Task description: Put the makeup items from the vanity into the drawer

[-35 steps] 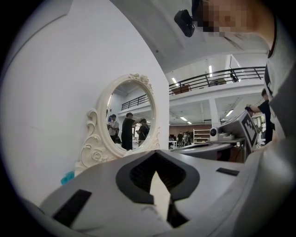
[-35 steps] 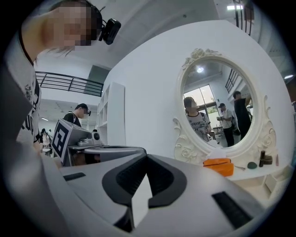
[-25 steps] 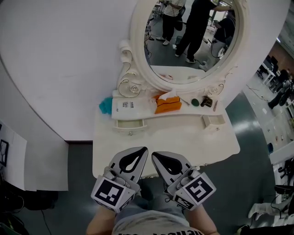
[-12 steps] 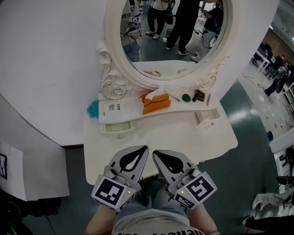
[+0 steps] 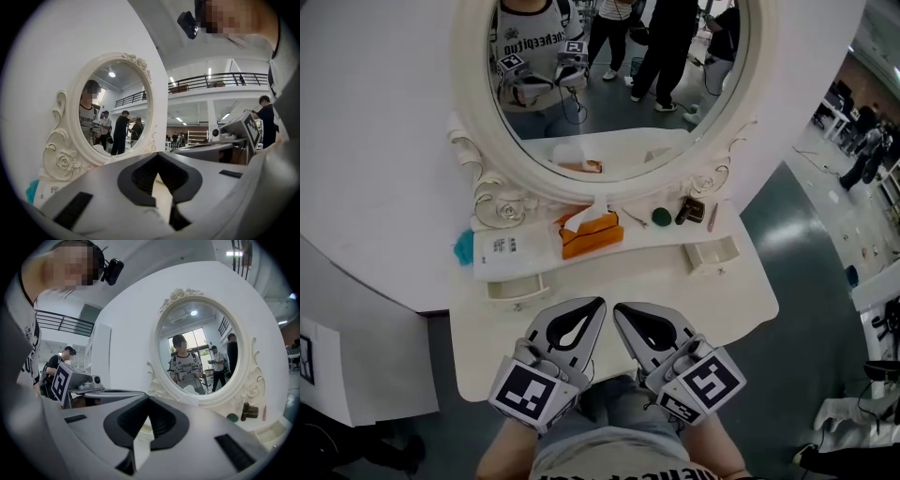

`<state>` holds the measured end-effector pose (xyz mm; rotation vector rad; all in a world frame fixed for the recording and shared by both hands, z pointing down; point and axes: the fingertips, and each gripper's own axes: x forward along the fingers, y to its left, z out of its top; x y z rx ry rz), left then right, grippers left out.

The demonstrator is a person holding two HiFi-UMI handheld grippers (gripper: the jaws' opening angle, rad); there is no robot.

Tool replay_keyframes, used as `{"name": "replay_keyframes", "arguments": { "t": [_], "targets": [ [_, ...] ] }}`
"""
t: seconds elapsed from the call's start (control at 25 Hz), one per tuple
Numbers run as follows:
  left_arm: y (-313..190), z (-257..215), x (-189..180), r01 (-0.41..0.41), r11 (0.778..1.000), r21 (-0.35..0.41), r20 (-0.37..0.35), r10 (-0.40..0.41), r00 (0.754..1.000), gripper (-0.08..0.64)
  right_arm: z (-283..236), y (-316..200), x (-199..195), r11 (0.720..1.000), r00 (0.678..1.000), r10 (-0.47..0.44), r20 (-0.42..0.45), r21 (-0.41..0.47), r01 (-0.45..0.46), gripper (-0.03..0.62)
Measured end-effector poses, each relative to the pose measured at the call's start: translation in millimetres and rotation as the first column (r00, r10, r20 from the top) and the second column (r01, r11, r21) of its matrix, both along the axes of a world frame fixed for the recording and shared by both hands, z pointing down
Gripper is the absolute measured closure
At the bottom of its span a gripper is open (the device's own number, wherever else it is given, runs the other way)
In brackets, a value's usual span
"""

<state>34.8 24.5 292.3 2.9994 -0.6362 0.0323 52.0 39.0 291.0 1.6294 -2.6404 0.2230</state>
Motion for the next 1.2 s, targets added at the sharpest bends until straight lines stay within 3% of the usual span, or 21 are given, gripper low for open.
{"name": "replay_keyframes", "arguments": {
  "t": [0.4,0.6,1.2],
  "targets": [
    [-38,7,56,0.015,1.000,-0.014,0.016,-0.015,1.000,0.548,7,-42,62,1.000,1.000,0.000,0.003,-0.015,0.000,0.580],
    [-49,12,76,0.045,0.995,-0.091,0.039,-0.041,0.998,0.549,17,-63,87,0.999,1.000,-0.022,0.000,-0.047,0.022,0.580],
    [-83,29,100,0.217,0.967,-0.132,0.078,-0.208,0.975,0.548,74,-144,165,0.980,0.996,-0.056,-0.071,-0.195,0.042,0.560]
  ]
}}
